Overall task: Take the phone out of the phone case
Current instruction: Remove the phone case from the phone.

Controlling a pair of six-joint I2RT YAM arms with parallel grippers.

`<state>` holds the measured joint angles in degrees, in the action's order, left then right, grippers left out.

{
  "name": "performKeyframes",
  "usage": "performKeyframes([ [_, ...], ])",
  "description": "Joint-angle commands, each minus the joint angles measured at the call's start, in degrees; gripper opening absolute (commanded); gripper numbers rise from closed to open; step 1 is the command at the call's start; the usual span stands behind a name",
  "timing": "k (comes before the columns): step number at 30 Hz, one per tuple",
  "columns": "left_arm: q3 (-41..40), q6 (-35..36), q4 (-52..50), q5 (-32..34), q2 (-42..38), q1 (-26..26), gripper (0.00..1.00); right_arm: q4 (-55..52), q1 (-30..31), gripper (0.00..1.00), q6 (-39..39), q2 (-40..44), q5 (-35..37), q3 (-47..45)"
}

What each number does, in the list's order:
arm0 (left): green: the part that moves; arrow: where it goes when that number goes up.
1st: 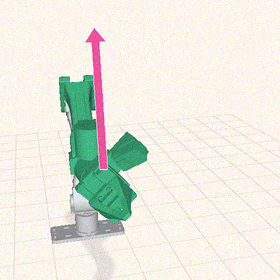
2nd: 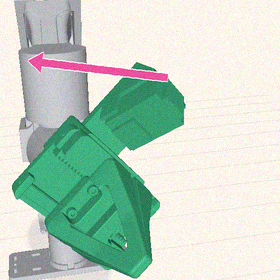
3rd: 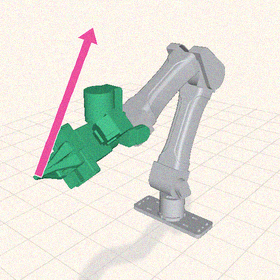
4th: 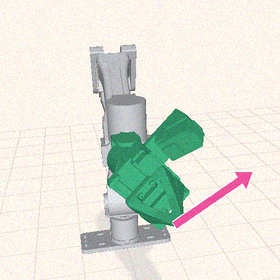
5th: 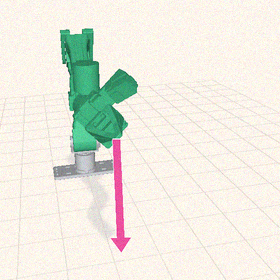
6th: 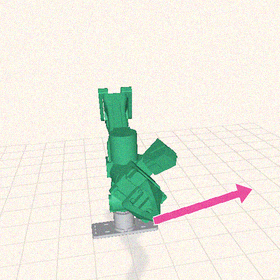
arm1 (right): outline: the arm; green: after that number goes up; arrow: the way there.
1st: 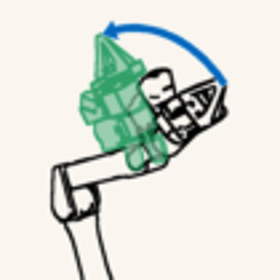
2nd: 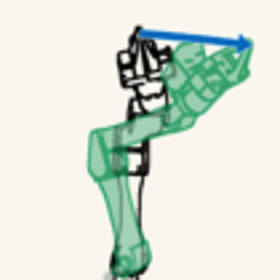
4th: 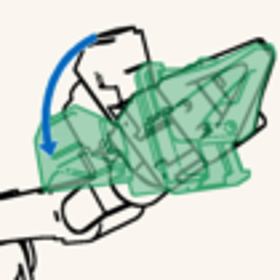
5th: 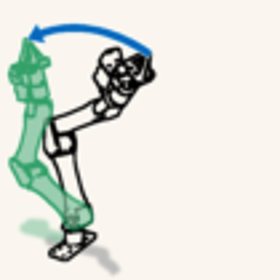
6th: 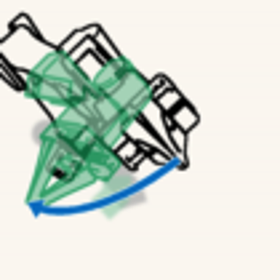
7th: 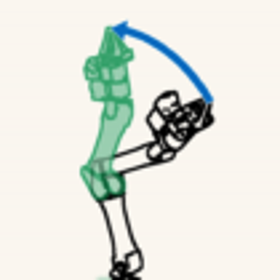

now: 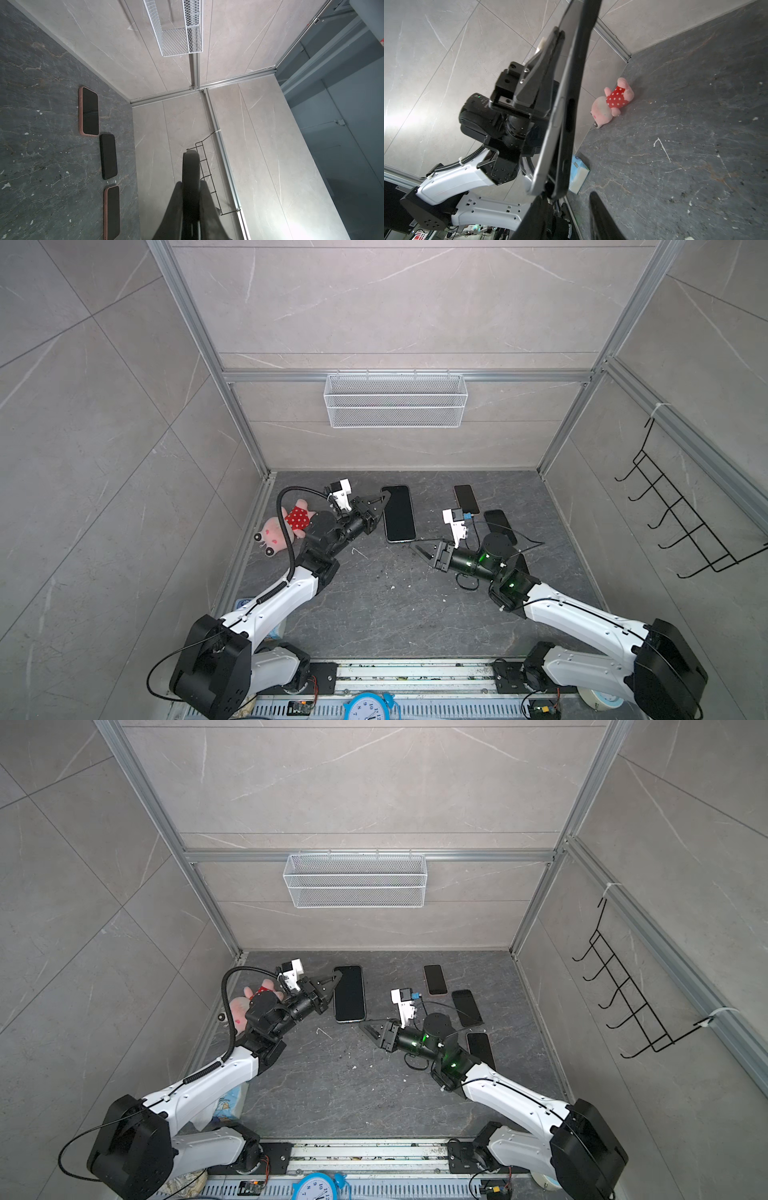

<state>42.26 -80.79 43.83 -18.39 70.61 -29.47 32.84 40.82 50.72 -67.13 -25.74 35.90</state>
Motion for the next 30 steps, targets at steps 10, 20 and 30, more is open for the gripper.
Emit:
performKeyframes([
  [10, -1.4, -0.7, 8.4, -1.1, -2.0, -1.9, 0.0, 1.3, 0.2, 0.35, 1.7, -0.6, 1.0, 1.8],
  [20, -3.5, -1.5, 11.6, -0.1, -0.5, -3.3, 0.0, 5.7, 0.1, 0.31, 4.3, -1.5, 0.2, 0.5],
  [30, -5.7, -1.7, 12.7, 1.2, -0.8, -3.8, 0.0, 7.7, -0.3, 0.24, 5.9, -1.8, -0.7, 0.6],
])
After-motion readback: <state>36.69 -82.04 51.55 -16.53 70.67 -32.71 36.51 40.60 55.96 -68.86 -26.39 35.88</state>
